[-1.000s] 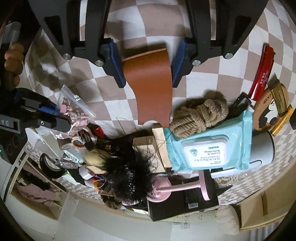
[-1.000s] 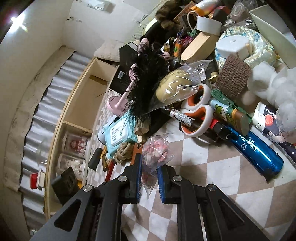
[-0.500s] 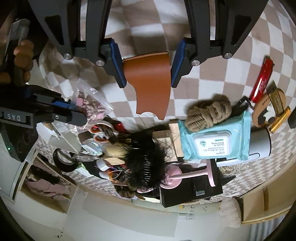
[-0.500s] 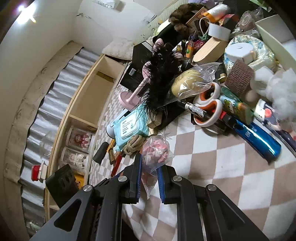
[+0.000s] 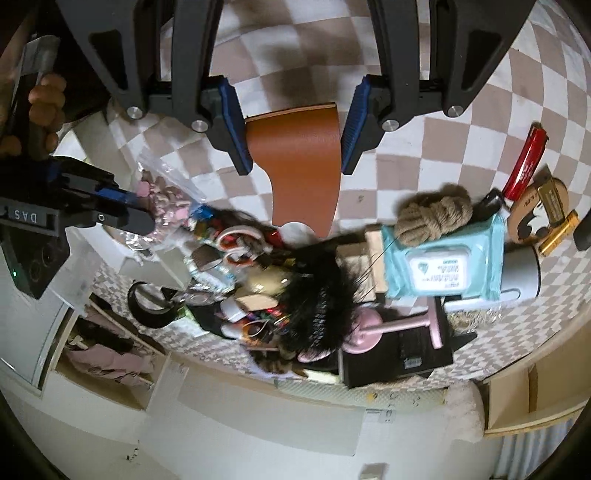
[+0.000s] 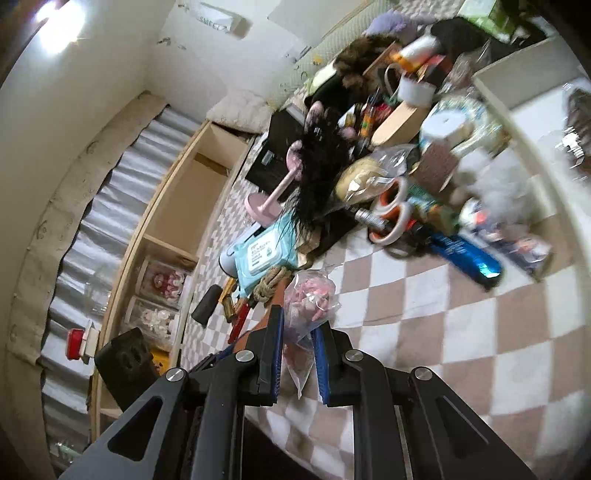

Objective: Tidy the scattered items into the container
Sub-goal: 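Close the left gripper on the leather strip and carry both items toward the tray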

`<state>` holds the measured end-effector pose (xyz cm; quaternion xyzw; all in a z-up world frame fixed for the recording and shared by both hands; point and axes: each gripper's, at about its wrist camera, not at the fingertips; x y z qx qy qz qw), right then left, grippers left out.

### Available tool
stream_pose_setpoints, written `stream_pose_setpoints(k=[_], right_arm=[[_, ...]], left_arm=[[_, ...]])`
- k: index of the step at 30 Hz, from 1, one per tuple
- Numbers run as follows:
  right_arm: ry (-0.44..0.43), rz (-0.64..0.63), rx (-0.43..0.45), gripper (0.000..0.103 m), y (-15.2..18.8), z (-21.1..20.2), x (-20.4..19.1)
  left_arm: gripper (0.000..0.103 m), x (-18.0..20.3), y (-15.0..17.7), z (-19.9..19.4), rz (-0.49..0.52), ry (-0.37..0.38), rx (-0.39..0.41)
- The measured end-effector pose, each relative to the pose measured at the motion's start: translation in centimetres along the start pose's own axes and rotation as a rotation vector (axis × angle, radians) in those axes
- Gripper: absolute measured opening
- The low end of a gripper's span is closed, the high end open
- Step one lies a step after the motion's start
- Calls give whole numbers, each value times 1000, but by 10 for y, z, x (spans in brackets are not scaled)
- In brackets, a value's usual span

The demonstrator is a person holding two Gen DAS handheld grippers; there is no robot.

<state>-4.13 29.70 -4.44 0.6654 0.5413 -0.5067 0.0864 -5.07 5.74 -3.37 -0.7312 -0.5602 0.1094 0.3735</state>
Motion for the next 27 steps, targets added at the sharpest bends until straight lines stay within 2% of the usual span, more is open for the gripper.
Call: stream_pose_setpoints(k=[6,14,21,27], right_arm=[[0,6,79,17,-11,-42,6],[43,-40,206,17,-34,-118,4],[174,-70,314,17,-47,-192,19],[274,-49,371,17,-41,-233,41]], left_arm=[[48,29,-11,-6,15,61,29],[48,91,-38,-13,95,171,73],[48,146,-52,-8,199,244,74],[48,187,-53,1,254,312,50]])
Point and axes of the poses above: each gripper's, at about its wrist camera, not at the fingertips, and z roughly the way its jaws point, x to its right, y to its underside, and after that the axes turned 3 degrees about -z, right-handed
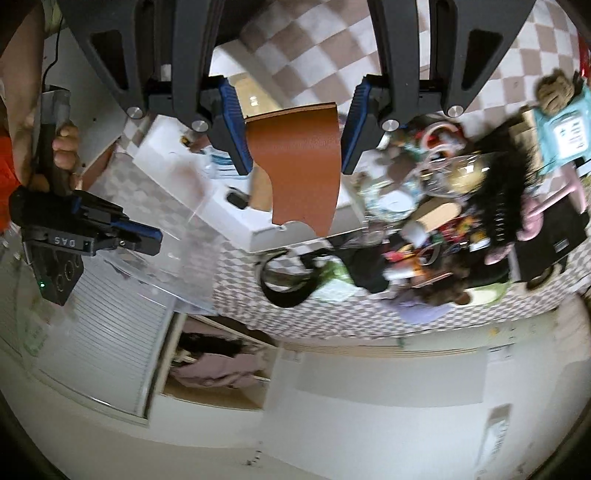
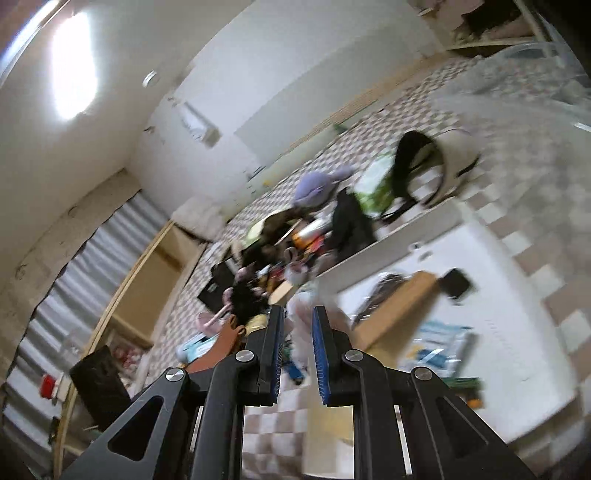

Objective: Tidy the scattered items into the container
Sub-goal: 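Close the left gripper on the leather strip and carry both items toward the tray, then open both grippers over the tray, dropping the leather strip and candy bag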

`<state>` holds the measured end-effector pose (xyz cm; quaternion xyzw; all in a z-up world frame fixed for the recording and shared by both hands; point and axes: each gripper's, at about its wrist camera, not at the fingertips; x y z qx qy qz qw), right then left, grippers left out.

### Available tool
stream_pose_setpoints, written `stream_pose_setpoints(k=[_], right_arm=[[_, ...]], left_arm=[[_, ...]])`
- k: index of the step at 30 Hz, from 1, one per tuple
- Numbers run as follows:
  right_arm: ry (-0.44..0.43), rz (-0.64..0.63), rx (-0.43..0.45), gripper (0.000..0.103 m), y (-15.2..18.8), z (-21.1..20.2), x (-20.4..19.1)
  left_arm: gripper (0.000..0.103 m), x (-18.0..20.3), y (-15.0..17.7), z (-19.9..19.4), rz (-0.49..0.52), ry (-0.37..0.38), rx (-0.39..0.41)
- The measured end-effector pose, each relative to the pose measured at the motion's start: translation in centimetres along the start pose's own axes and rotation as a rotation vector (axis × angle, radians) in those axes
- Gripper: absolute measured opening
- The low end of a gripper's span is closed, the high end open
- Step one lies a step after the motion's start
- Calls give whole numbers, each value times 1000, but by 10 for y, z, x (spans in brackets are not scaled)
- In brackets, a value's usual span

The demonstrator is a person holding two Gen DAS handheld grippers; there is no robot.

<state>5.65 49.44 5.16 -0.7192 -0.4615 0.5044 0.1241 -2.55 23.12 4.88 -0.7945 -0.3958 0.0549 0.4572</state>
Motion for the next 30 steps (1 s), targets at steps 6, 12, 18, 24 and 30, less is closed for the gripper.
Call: stream_pose_setpoints(k=[6,12,18,24,30], right_arm=[[79,18,-3,17,7,-12,29],[127,18,-40,17,21,-10,47],[193,-23,-80,17,34,-2,53],[208,-35,-111,17,44,4,61],[210,-24,-121,17,47,6,69]], left_arm=[[48,29,2,26,26,56,-42],[48,53,9,50,68,78,-88],[48,74,10,74,106,108,-132],[48,91,-2,103,136,142,-173],[87,100,-2,128,150,151,-220]])
Point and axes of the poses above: each gripper's, at about its wrist camera, not at the fingertips, and z roughly the way its jaws point, x to its right, y to its underside, and after that the axes turned 3 degrees about -z, right-handed
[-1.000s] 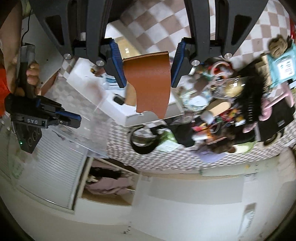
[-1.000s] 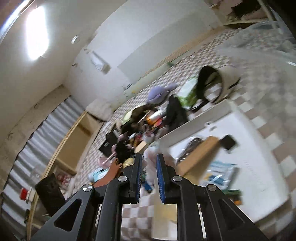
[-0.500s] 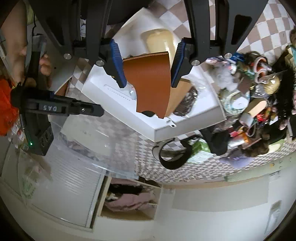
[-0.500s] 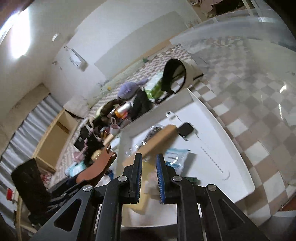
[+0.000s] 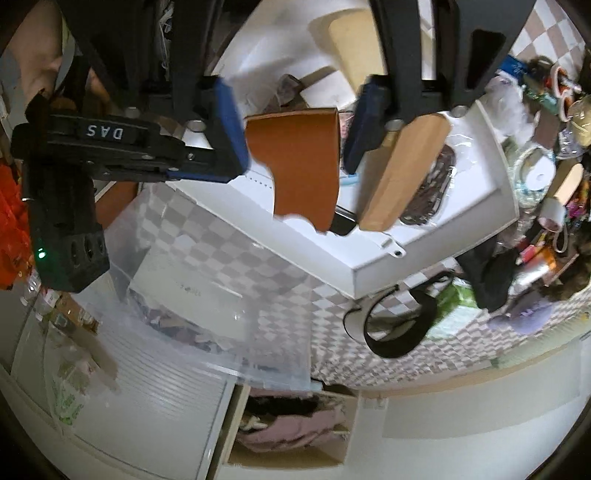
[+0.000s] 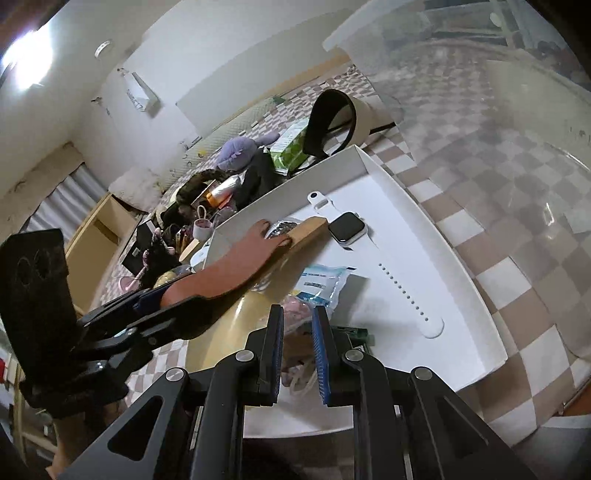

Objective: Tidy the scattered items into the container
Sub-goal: 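Open both grippers over the tray, dropping the leather strip and candy bag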

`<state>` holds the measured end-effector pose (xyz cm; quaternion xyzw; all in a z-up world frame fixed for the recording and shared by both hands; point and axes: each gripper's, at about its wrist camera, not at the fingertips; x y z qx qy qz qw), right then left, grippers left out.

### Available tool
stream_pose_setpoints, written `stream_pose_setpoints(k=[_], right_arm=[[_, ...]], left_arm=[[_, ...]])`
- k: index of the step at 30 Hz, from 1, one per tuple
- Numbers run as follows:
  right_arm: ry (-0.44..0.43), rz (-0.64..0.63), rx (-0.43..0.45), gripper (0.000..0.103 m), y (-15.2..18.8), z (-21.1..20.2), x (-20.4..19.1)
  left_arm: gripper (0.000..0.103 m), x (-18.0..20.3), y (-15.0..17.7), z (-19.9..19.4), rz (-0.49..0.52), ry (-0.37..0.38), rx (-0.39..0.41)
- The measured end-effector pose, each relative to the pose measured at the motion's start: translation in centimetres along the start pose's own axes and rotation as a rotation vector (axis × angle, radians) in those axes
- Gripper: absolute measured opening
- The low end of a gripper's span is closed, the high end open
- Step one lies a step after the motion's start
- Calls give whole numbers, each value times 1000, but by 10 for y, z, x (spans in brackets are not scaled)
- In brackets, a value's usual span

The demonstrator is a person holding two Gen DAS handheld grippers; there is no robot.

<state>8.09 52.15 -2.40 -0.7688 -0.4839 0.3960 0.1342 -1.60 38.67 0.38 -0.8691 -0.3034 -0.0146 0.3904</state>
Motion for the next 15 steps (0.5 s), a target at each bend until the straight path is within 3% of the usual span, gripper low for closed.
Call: stream_pose_setpoints(k=[1,9,15], right_arm=[[3,-1,-1,17,0,1,1],[-4,5,-15,17,3,7,6],[-16,20,-28,17,7,14,8]], left_arm=[[95,-1,2,3,-5,-10,-1],[95,-26,27,8,-80,0,-56],[95,-51,28,12,-120,-24,-65]])
Point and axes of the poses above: each gripper's, at about its wrist camera, not at the fingertips, and z roughly the way its jaws point, x to its right, y to its underside, and after that the axes turned 3 degrees about -z, right-handed
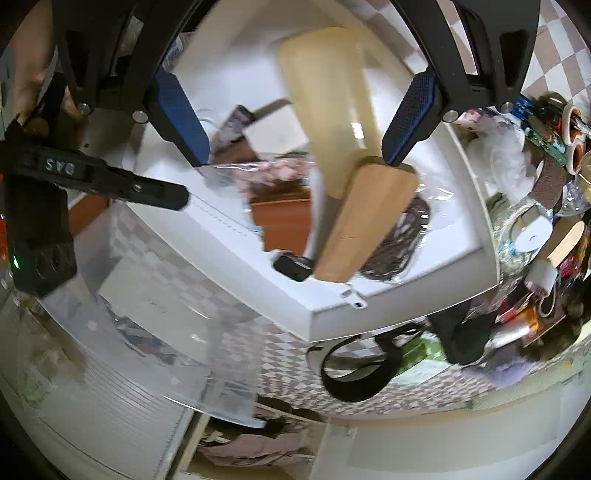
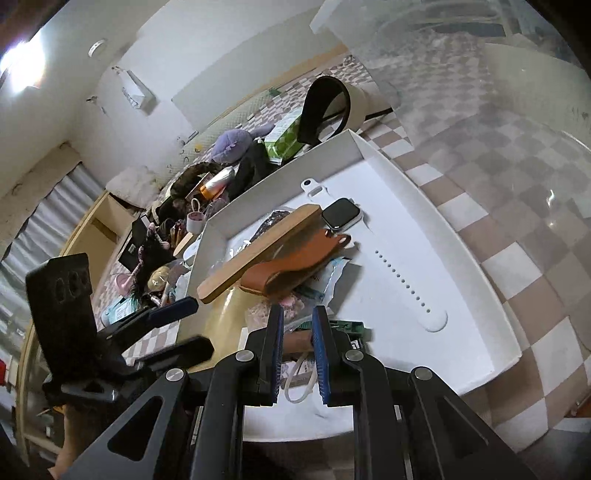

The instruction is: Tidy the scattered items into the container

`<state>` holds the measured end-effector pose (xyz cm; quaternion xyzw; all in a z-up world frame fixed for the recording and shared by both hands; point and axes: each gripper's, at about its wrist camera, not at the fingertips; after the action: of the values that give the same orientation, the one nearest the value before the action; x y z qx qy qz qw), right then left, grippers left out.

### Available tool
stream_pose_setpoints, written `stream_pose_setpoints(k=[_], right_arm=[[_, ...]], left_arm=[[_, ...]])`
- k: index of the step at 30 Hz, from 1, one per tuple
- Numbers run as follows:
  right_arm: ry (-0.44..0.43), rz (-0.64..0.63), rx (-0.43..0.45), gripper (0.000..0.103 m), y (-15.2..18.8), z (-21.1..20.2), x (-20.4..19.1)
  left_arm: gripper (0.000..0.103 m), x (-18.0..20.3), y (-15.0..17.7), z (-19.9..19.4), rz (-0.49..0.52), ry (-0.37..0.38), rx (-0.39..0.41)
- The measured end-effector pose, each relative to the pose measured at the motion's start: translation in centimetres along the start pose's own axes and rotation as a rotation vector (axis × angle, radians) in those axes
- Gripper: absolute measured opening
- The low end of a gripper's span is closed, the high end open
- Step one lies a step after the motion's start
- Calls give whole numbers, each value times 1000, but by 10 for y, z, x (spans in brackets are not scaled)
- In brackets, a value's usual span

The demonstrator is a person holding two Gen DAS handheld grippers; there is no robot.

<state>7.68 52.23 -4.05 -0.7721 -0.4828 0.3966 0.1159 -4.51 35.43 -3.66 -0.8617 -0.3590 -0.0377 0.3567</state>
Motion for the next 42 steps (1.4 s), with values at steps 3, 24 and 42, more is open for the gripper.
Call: stream_pose_setpoints(k=[3,24,42], right_arm=[[-2,2,-6,17,1,3,0],[-15,5,-27,17,2,10,-7],[106,-62,164,103,14,-33,-42]], left_arm=[[95,-11,-5,5,-22,10,-3],[95,-11,-32,39,-33,79,-34],[103,2,-8,-42,-23,-42,109]])
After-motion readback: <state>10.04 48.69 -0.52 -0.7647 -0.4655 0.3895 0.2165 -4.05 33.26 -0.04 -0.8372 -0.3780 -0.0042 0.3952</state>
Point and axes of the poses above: each gripper's, at about its wrist camera, not at the fingertips, and z roughly the way its jaws point, x to its right, y to its underside, and after that the axes turned 3 degrees about -z, right-handed
